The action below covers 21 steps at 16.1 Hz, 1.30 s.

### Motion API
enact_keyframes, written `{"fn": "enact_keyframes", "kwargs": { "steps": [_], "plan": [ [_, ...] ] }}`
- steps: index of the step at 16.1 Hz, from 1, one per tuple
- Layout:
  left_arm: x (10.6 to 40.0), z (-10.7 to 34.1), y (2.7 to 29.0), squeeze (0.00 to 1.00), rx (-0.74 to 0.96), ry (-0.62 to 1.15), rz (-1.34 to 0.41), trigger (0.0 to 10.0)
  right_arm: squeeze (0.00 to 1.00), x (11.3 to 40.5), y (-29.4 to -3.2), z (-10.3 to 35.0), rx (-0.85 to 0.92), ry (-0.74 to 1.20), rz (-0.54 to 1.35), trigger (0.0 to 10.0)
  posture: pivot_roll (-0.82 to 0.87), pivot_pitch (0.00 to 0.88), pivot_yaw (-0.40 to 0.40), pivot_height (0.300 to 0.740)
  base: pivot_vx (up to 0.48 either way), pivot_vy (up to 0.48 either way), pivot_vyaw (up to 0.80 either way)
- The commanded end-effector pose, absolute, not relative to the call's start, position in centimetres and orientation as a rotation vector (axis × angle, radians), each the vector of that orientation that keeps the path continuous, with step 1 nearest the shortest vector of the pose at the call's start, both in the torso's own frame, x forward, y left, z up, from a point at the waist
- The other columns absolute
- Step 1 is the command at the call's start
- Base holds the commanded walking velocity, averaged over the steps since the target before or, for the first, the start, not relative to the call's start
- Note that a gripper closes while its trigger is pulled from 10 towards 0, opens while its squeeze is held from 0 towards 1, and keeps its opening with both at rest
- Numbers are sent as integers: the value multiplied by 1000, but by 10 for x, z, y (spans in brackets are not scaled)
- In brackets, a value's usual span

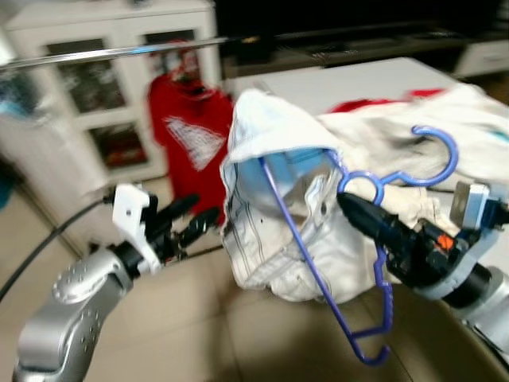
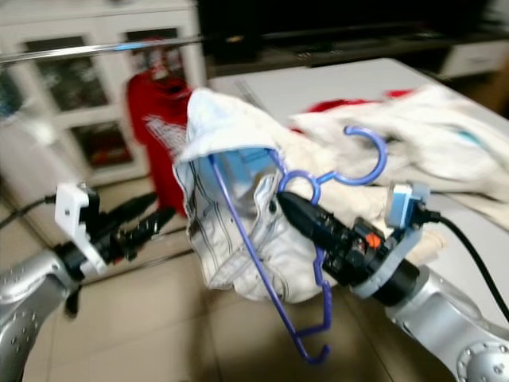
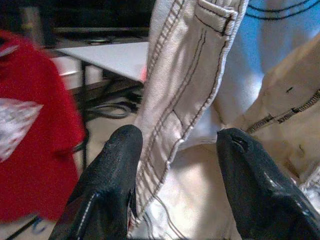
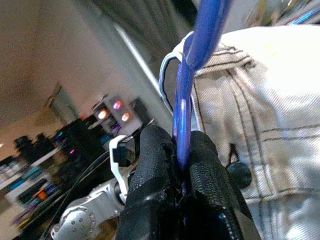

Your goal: Hang hanger

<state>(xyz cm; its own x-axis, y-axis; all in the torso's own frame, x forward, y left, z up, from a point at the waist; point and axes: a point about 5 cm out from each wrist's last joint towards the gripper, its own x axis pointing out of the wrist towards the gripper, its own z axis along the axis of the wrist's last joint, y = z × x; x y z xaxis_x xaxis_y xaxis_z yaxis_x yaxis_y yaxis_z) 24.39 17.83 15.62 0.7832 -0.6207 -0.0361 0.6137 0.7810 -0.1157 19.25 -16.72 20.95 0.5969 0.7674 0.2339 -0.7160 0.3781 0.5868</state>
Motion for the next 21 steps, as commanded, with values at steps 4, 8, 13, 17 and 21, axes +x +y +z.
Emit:
{"fn": "enact_keyframes", "kwargs": {
  "steps": [4, 8, 13, 17, 21],
  "plan": [
    [246, 161, 182, 0, -84, 58, -655, 10000, 0, 199, -163, 218, 668, 10, 965, 10000, -113, 0, 0, 740, 0, 0, 800],
    [249, 166, 183, 0, -57, 30, -643, 10000, 0, 211, -160, 217, 621, -9, 927, 10000, -111, 0, -2, 740, 0, 0, 800],
    [258, 203, 187, 0, 41, -60, -693, 10000, 0, 244, -155, 209, 484, -19, 779, 10000, -104, 0, -6, 740, 0, 0, 409],
    [268, 235, 195, 0, 105, -139, -679, 10000, 0, 261, -154, 208, 367, -75, 703, 10000, -100, 0, -3, 740, 0, 0, 0],
    [282, 288, 223, 1000, 161, -239, -785, 10000, 0, 266, -144, 200, 303, -105, 758, 10000, -82, 0, 1, 740, 0, 0, 0]
  ]
}}
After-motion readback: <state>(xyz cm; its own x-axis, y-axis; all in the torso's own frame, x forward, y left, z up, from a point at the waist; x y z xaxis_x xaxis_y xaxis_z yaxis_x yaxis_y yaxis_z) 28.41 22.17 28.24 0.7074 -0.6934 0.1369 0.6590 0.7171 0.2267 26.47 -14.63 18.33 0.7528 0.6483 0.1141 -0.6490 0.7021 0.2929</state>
